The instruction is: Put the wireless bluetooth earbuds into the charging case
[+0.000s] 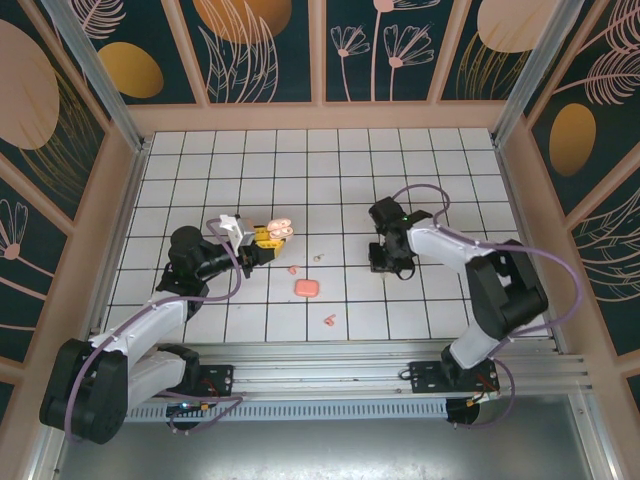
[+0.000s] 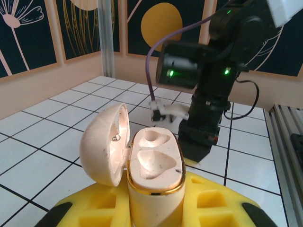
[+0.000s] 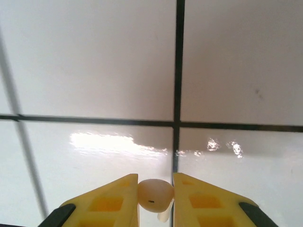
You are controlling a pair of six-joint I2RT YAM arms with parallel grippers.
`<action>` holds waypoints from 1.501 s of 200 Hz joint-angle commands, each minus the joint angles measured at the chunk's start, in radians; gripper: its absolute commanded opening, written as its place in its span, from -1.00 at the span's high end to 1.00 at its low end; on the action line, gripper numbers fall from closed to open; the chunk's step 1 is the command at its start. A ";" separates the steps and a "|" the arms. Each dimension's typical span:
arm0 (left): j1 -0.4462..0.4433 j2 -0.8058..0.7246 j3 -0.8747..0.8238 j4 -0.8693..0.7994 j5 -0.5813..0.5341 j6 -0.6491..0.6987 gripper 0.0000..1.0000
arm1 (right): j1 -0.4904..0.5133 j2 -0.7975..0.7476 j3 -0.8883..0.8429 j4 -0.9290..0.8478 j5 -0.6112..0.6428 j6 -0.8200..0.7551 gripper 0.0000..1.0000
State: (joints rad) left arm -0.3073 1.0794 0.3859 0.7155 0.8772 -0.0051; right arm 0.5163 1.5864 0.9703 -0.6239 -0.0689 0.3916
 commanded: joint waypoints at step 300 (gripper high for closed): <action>-0.007 -0.018 -0.027 0.202 -0.059 -0.018 0.74 | 0.405 -0.183 0.155 0.846 -0.025 -0.088 0.57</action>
State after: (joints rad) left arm -0.3073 1.0809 0.3626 0.8791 0.8211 -0.0345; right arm 0.9054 1.3926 1.0866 0.1699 -0.0734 0.3355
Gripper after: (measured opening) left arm 0.193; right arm 0.216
